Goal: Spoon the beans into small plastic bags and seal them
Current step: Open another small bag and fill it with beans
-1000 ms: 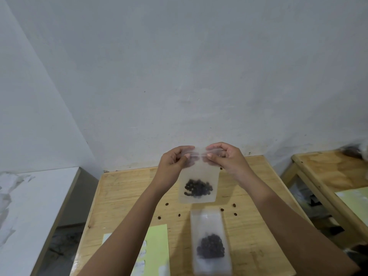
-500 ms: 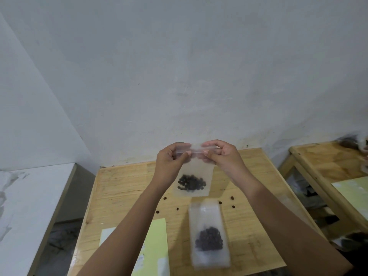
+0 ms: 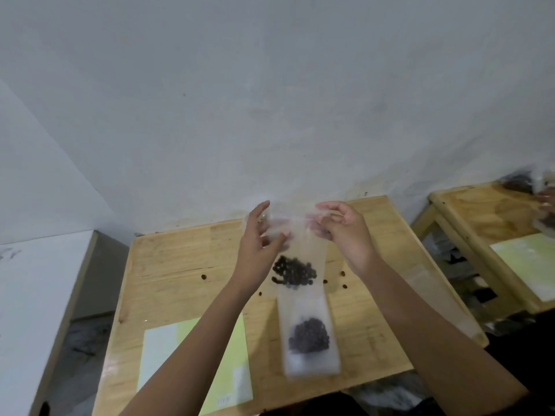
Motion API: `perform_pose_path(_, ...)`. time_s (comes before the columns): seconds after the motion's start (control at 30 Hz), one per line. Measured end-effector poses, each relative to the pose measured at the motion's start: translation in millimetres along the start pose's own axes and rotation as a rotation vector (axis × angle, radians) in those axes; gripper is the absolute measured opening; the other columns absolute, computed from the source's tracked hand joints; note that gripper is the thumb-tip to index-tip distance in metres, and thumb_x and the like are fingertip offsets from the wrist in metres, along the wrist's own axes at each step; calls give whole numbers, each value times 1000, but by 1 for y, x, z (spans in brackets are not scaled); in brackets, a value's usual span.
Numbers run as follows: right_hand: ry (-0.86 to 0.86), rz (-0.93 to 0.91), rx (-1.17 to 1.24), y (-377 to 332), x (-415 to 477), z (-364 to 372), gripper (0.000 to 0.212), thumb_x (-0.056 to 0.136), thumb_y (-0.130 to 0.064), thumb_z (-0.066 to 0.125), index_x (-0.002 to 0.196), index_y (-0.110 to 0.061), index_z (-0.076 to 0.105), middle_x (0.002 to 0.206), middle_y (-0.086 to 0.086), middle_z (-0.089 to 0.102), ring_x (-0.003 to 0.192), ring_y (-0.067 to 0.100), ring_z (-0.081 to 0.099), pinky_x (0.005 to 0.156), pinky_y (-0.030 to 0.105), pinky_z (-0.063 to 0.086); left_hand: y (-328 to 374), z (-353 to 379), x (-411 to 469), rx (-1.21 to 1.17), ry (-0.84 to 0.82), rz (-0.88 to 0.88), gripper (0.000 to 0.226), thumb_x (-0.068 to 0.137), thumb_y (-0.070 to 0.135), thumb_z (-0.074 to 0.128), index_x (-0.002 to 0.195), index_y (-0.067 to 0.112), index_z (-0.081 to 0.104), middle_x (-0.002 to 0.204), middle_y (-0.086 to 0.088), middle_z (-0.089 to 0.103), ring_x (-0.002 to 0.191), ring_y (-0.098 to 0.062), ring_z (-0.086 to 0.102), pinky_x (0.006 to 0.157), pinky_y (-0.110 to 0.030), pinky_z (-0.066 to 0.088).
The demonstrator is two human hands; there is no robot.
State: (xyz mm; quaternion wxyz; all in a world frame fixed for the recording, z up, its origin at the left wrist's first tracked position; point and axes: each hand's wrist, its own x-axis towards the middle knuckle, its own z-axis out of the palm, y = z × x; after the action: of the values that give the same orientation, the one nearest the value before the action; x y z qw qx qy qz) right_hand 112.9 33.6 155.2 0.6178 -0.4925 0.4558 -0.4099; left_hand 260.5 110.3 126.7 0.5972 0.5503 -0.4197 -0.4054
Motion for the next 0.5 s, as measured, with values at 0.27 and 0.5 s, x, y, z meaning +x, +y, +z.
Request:
perform_pose_path(0.27, 152, 96, -329, 66, -16, -27, 26, 84, -12, 67, 95, -19, 45, 105, 7, 61, 87, 19, 62, 70, 34, 51, -66, 18, -29, 29, -2, -224, 63, 91, 5, 58, 136, 37, 28, 114, -18, 59, 81, -24, 71, 69, -35, 59)
perform_pose_path(0.5, -42, 219, -669, 123, -42, -44, 34, 81, -17, 70, 108, -12, 49, 110, 5, 54, 89, 21, 59, 72, 28, 48, -108, 23, -50, 88, 46, -451, 65, 91, 3, 58, 142, 28, 27, 121, -12, 55, 84, -21, 68, 68, -31, 58)
